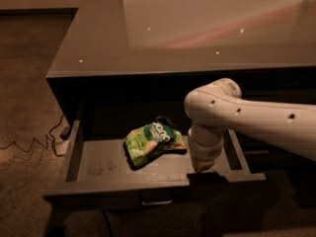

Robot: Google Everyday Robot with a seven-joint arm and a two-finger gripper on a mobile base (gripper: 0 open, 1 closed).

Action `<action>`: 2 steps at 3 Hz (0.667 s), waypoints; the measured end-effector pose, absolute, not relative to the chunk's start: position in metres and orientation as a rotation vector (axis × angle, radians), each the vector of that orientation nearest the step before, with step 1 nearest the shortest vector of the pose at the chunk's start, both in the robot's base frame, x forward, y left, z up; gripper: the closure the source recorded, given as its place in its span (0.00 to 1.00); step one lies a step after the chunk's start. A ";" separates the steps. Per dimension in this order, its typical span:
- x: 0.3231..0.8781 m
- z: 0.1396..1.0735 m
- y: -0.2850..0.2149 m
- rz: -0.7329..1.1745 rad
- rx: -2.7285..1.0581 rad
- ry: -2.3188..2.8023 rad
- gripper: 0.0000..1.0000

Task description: Open top drawer

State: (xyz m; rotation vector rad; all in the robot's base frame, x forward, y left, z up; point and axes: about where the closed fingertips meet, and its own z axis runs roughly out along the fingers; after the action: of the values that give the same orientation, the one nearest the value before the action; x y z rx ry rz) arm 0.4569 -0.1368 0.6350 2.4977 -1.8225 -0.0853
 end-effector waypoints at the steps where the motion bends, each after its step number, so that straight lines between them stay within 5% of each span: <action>1: 0.457 0.635 -0.137 -0.085 2.498 -1.823 1.00; 2: 0.430 0.632 -0.140 -0.104 2.458 -1.774 0.82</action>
Offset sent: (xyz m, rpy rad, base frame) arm -0.0735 -0.0070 -0.0048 -0.1099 0.1268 0.0315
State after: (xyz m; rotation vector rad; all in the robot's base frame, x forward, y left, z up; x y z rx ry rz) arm 0.4302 -0.1396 0.6325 2.4577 -1.7742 -0.1040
